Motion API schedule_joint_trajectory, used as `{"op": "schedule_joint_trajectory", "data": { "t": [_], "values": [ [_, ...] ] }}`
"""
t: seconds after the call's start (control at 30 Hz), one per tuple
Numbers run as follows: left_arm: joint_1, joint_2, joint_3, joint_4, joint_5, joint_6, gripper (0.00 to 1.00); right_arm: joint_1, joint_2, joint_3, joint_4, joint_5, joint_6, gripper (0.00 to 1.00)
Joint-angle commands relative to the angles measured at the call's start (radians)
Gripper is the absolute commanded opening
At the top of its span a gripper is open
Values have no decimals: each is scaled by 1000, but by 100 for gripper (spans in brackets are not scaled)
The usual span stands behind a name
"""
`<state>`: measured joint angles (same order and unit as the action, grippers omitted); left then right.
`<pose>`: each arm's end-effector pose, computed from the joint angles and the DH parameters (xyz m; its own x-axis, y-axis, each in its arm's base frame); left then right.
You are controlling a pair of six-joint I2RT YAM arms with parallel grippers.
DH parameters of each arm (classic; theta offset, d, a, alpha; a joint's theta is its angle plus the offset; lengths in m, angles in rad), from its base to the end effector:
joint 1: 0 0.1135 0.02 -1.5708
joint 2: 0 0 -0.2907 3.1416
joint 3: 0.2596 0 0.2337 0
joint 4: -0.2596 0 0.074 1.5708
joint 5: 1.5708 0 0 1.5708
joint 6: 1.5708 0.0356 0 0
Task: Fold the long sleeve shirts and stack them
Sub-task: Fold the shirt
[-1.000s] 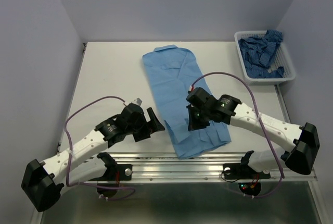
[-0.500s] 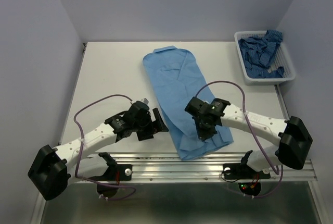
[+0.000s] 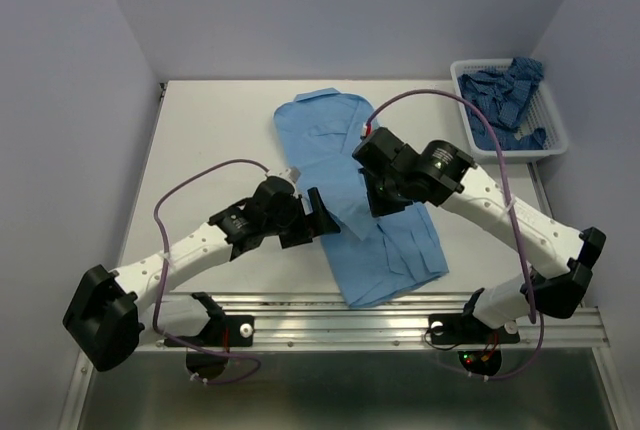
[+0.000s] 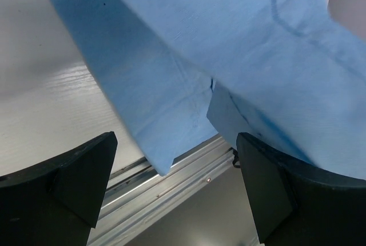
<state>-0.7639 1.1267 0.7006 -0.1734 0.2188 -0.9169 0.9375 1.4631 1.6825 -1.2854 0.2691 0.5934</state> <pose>0.1502 -0.1546 0.2759 -0.8865 -0.2237 -0.4050 0.1661 0.6632 -0.7298 0.1547 0.1947 0.4154 -0.8214 -0.2079 -0.5311 -0.2915 0.9534 0.0775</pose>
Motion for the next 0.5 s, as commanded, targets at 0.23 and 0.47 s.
{"op": "schedule_joint_trajectory", "data": {
  "t": [0.23,0.47],
  "values": [
    [3,-136,-111,-60,-9,-31,99,17,-34,-573,-103,-19,54,1],
    [5,-144,-154,-34,-6,-68,99,17,-35,-716,165,-180,37,15]
  ]
}}
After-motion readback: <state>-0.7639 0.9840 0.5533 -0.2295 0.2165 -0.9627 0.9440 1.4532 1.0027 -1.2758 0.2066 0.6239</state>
